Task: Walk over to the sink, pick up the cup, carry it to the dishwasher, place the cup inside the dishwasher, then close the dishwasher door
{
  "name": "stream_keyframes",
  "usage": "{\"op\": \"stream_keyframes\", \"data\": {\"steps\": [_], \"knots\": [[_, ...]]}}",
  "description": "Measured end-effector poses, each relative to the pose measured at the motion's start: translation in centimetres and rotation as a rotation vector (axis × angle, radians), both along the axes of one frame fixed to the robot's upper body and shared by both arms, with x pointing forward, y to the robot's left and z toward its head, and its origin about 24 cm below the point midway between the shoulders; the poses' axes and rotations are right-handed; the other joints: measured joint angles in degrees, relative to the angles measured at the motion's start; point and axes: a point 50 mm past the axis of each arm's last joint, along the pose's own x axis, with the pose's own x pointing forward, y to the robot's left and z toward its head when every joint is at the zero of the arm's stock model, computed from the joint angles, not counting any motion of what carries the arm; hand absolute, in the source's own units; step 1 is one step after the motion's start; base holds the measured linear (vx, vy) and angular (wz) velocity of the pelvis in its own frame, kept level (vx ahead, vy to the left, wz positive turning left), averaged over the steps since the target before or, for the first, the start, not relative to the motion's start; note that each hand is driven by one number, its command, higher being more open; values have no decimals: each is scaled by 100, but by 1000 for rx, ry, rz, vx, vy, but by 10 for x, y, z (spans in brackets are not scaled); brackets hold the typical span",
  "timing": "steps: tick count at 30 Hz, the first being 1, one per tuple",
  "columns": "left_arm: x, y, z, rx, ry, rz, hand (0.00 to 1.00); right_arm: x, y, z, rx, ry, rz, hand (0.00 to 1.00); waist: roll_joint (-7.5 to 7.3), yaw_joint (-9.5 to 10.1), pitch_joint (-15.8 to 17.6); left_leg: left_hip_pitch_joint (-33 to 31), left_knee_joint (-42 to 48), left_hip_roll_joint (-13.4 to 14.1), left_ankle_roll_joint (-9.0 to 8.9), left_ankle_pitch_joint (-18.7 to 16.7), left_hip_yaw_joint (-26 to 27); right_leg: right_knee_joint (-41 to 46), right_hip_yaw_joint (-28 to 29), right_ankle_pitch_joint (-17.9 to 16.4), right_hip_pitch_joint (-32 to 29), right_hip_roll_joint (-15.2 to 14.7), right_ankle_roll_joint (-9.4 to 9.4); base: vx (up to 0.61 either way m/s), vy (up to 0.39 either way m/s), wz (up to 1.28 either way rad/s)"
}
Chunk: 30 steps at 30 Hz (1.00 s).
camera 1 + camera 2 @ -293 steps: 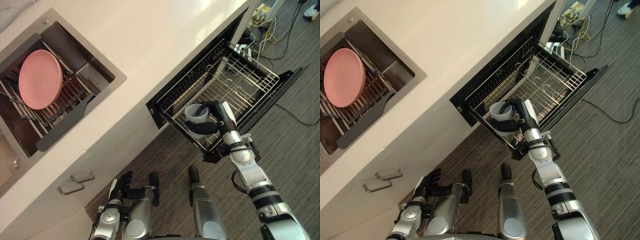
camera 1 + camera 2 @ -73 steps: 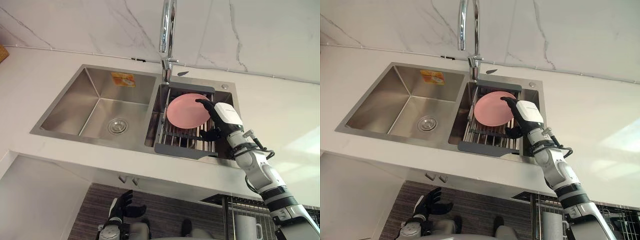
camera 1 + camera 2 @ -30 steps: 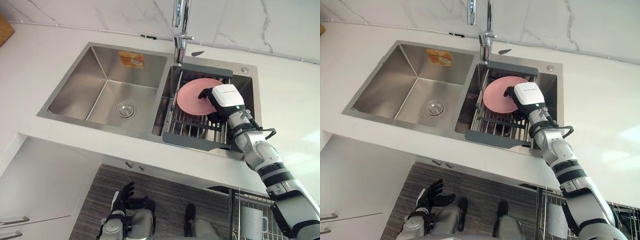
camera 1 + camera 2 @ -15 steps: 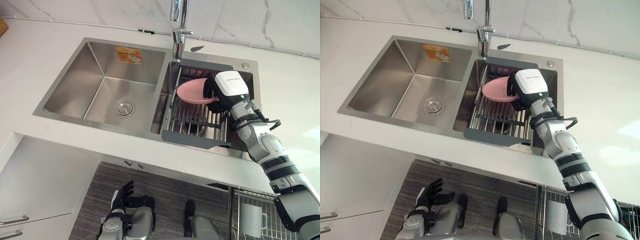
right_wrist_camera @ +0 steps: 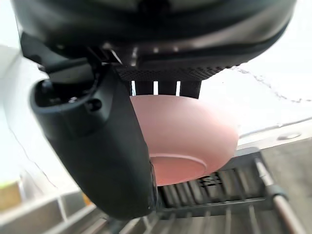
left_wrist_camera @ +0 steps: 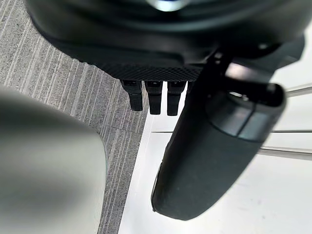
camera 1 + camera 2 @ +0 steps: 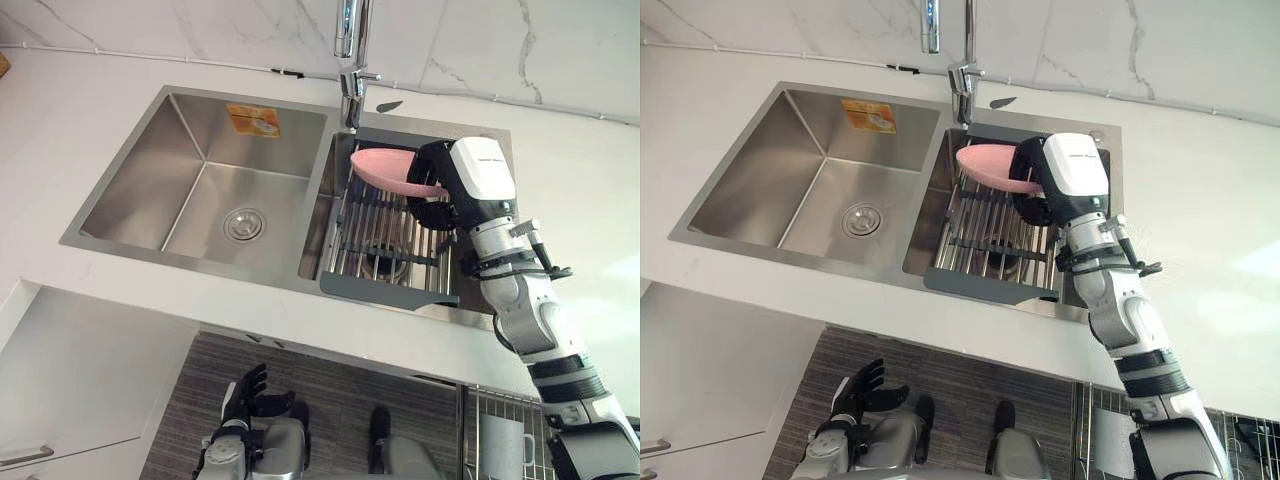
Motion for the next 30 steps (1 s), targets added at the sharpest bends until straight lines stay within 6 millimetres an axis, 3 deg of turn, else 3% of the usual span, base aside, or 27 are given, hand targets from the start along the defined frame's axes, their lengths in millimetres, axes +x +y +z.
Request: {"op": "stream_keyframes", "data": {"steps": [3, 7, 11, 21, 30], "knots": [[-1, 1, 0, 2, 4, 1, 90, -12, 1, -2, 53, -15, 15, 30, -47, 7, -30, 106, -61, 11, 0, 0, 58, -9, 65, 0, 58, 3, -1, -14, -9, -9], [-7, 8, -3, 18, 31, 9, 90, -37, 3, -7, 164, -50, 24, 30, -234, -91, -162, 250, -128, 13, -1, 9, 126, -95, 124, 0, 177, -21, 0, -14, -6, -8], [-11, 10, -5, 24, 51, 10, 90, -53, 3, -12, 213, -69, 17, 30, -295, -148, -297, 336, -222, 13, -1, 9, 157, -126, 150, -1, 234, -24, 0, -17, -7, -2], [-22, 10, -10, 35, 96, -8, 90, -81, 6, -38, 352, -6, -27, 30, -297, -277, -606, 562, -636, 11, -27, 114, 235, -165, 240, -1, 260, -34, 0, -30, -13, -3], [-24, 10, -12, 36, 107, -9, 90, -95, 3, -22, 355, -96, -29, 30, -289, -320, -675, 376, -341, 8, -31, 127, 129, -166, 141, 0, 262, -27, -1, -4, -7, 6]]}}
